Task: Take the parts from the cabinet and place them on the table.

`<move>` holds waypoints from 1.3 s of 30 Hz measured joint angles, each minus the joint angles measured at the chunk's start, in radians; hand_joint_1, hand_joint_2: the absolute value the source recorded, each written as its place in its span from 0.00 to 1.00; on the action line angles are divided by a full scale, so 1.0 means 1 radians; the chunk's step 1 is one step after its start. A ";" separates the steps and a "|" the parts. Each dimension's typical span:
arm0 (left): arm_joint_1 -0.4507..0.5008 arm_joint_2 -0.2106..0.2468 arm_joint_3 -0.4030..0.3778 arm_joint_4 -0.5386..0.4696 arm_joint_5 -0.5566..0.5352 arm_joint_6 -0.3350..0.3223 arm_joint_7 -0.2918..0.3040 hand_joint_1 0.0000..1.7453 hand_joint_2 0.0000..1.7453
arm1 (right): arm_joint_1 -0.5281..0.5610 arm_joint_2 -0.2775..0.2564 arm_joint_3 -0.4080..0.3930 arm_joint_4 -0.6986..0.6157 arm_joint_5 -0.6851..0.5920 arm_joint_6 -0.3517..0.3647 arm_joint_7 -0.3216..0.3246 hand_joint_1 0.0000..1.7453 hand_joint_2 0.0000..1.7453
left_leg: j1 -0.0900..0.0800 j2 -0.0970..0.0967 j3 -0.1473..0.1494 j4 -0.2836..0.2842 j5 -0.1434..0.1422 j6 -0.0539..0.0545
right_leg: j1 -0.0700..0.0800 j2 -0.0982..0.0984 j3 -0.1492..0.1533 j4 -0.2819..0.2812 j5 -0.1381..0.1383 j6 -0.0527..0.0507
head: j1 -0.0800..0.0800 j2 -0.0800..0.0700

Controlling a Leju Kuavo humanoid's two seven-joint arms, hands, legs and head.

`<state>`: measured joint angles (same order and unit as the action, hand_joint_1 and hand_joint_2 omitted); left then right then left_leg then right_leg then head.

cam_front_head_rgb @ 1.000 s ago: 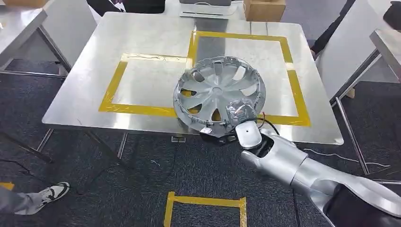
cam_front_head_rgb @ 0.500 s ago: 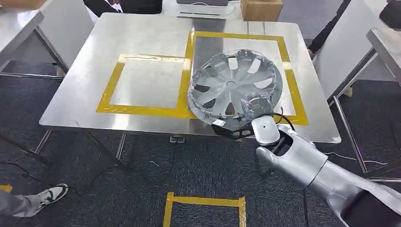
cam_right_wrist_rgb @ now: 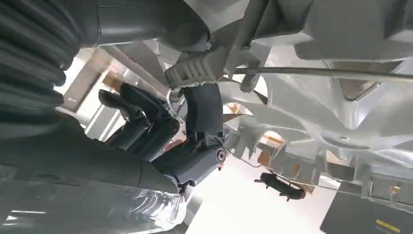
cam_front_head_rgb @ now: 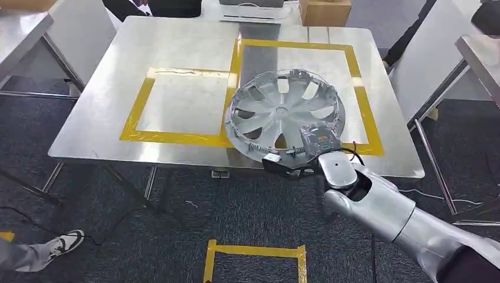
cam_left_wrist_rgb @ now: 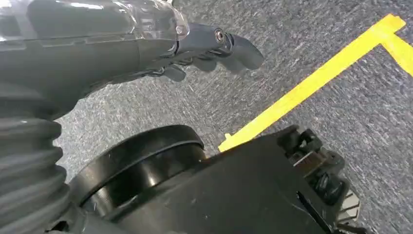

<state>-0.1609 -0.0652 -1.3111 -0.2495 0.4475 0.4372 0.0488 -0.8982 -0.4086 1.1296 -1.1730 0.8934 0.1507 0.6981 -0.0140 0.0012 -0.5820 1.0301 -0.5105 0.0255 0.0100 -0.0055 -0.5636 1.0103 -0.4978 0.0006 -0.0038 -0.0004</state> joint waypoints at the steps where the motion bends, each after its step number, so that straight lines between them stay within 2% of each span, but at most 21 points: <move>1: 0.000 0.000 0.000 0.000 0.001 0.000 -0.001 0.00 1.00 | 0.001 -0.003 0.003 -0.003 -0.002 0.000 0.000 1.00 1.00 | 0.000 0.000 0.000 0.000 0.000 0.000 | 0.000 0.000 0.000 0.000 0.000 0.000 | 0.000 0.000; 3: 0.001 -0.001 0.001 0.000 0.012 0.002 -0.008 0.00 1.00 | 0.003 -0.008 0.004 -0.006 -0.002 0.000 0.000 1.00 1.00 | 0.000 0.000 0.000 0.000 0.000 0.000 | 0.000 0.000 0.000 0.000 0.000 0.000 | 0.000 0.000; 6: 0.011 -0.001 0.037 0.000 0.125 0.010 -0.053 0.00 1.00 | 0.014 -0.024 0.003 -0.016 0.011 0.001 0.000 1.00 1.00 | -0.001 -0.001 0.000 0.001 -0.001 0.002 | -0.001 0.000 0.000 -0.002 0.001 0.001 | 0.000 0.000; 13: 0.019 0.002 0.087 0.001 0.138 0.005 -0.062 0.00 1.00 | 0.023 -0.042 0.003 -0.043 0.022 0.020 0.000 1.00 1.00 | -0.007 -0.001 0.000 0.001 -0.004 0.006 | -0.007 0.000 0.000 -0.002 0.000 0.009 | 0.000 0.000; 16: 0.022 0.002 0.096 0.001 0.137 0.004 -0.060 0.00 1.00 | 0.023 -0.045 0.003 -0.055 0.023 0.026 0.000 1.00 1.00 | -0.010 -0.001 -0.001 0.001 -0.004 0.013 | -0.010 0.000 0.000 -0.006 0.002 0.017 | 0.000 0.000; 18: 0.023 0.001 0.097 0.001 0.137 0.003 -0.058 0.00 1.00 | 0.022 -0.048 0.002 -0.063 0.023 0.031 0.000 1.00 1.00 | -0.002 -0.002 0.008 -0.013 -0.010 0.028 | -0.009 0.001 0.002 0.009 0.005 0.025 | 0.000 0.000; 20: 0.025 0.001 0.099 0.001 0.137 0.003 -0.058 0.00 1.00 | 0.019 -0.051 0.001 -0.072 0.023 0.034 0.000 1.00 1.00 | 0.002 0.000 0.028 -0.024 -0.014 0.036 | -0.010 0.003 -0.035 0.073 -0.018 0.031 | 0.003 0.000; 22: 0.029 0.000 0.103 0.001 0.137 0.003 -0.053 0.00 1.00 | 0.023 -0.053 0.003 -0.072 0.024 0.036 0.000 1.00 1.00 | 0.003 0.002 0.042 -0.024 -0.021 0.036 | -0.012 0.004 -0.121 0.219 -0.075 0.039 | 0.003 0.000; 23: 0.032 0.000 0.103 0.001 0.137 0.003 -0.051 0.00 1.00 | 0.026 -0.053 0.003 -0.072 0.025 0.036 0.000 1.00 1.00 | 0.003 0.003 0.051 -0.023 -0.028 0.036 | -0.014 0.004 -0.164 0.283 -0.091 0.041 | 0.003 0.000; 24: 0.035 0.000 0.103 0.001 0.137 0.003 -0.049 0.00 1.00 | 0.028 -0.053 0.003 -0.072 0.025 0.036 0.000 1.00 1.00 | 0.003 0.002 0.062 -0.023 -0.036 0.033 | -0.016 0.004 -0.188 0.306 -0.080 0.041 | 0.003 0.000; 26: 0.037 0.000 0.104 0.001 0.138 0.003 -0.048 0.00 1.00 | 0.027 -0.053 0.003 -0.072 0.025 0.037 0.000 1.00 1.00 | 0.003 0.002 0.091 -0.023 -0.057 0.028 | -0.018 0.003 -0.176 0.232 -0.009 0.040 | 0.003 0.000; 27: 0.037 0.000 0.104 0.001 0.137 0.003 -0.047 0.00 1.00 | 0.027 -0.053 0.003 -0.073 0.025 0.038 0.000 1.00 1.00 | 0.003 0.002 0.111 -0.023 -0.070 0.025 | -0.018 0.004 -0.154 0.152 0.042 0.034 | 0.003 0.000; 28: 0.038 -0.001 0.104 0.001 0.137 0.003 -0.046 0.00 1.00 | 0.028 -0.055 0.003 -0.073 0.024 0.039 0.000 1.00 1.00 | 0.003 0.002 0.127 -0.024 -0.086 0.021 | -0.017 0.004 -0.134 0.067 0.110 0.026 | 0.003 0.000; 29: 0.039 -0.003 0.104 0.002 0.137 0.003 -0.043 0.00 1.00 | 0.031 -0.056 0.005 -0.072 0.024 0.041 0.000 1.00 1.00 | 0.004 0.003 0.135 -0.025 -0.095 0.016 | -0.012 0.007 -0.139 0.058 0.111 0.020 | -0.002 0.000; 31: 0.040 -0.005 0.104 0.001 0.137 0.003 -0.041 0.00 1.00 | 0.029 -0.057 0.008 -0.074 0.022 0.044 0.000 1.00 1.00 | 0.006 0.007 0.130 -0.034 -0.109 -0.001 | -0.004 0.005 -0.126 0.027 0.094 0.009 | 0.005 0.000; 33: 0.039 -0.006 0.104 0.001 0.136 0.002 -0.042 0.00 1.00 | 0.023 -0.060 0.006 -0.078 0.021 0.044 0.000 1.00 1.00 | 0.005 0.011 0.148 -0.031 -0.094 -0.013 | -0.005 0.005 -0.107 0.010 0.076 -0.008 | 0.003 0.000; 34: 0.035 -0.006 0.105 0.002 0.136 0.003 -0.042 0.00 1.00 | 0.023 -0.060 0.002 -0.082 0.021 0.044 0.000 1.00 1.00 | 0.006 0.005 0.127 0.012 -0.080 -0.019 | -0.013 0.005 -0.083 -0.008 0.071 -0.010 | 0.001 0.000; 35: 0.033 -0.006 0.105 0.001 0.136 0.003 -0.042 0.00 1.00 | 0.023 -0.062 0.003 -0.082 0.021 0.045 0.000 1.00 1.00 | 0.007 -0.004 0.087 0.085 -0.051 -0.026 | -0.015 0.005 -0.063 -0.018 0.065 -0.013 | -0.003 0.000; 36: 0.035 -0.006 0.105 0.001 0.136 0.003 -0.042 0.00 1.00 | 0.024 -0.063 0.005 -0.082 0.022 0.045 0.000 1.00 1.00 | 0.011 -0.006 0.033 0.161 -0.051 -0.032 | -0.016 0.003 -0.046 -0.026 0.056 -0.017 | -0.003 0.000; 37: 0.037 -0.005 0.106 0.002 0.136 0.003 -0.042 0.00 1.00 | 0.029 -0.063 0.006 -0.082 0.022 0.045 0.000 1.00 1.00 | 0.016 -0.006 -0.016 0.215 -0.077 -0.038 | -0.018 0.003 -0.028 -0.033 0.045 -0.015 | -0.007 0.000; 39: 0.035 -0.005 0.113 0.001 0.137 0.003 -0.044 0.00 1.00 | 0.034 -0.063 0.012 -0.082 0.022 0.045 0.000 1.00 1.00 | 0.022 -0.005 -0.086 0.246 -0.178 -0.047 | -0.024 0.001 0.013 -0.040 0.025 -0.011 | -0.009 0.000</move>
<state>-0.1263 -0.0702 -1.1986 -0.2483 0.5840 0.4398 0.0046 -0.8638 -0.4715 1.1414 -1.2554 0.9152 0.1953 0.6981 0.0078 -0.0035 -0.6676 1.2760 -0.6885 -0.0215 -0.0136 -0.0042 -0.5511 0.9706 -0.4728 -0.0103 -0.0130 -0.0004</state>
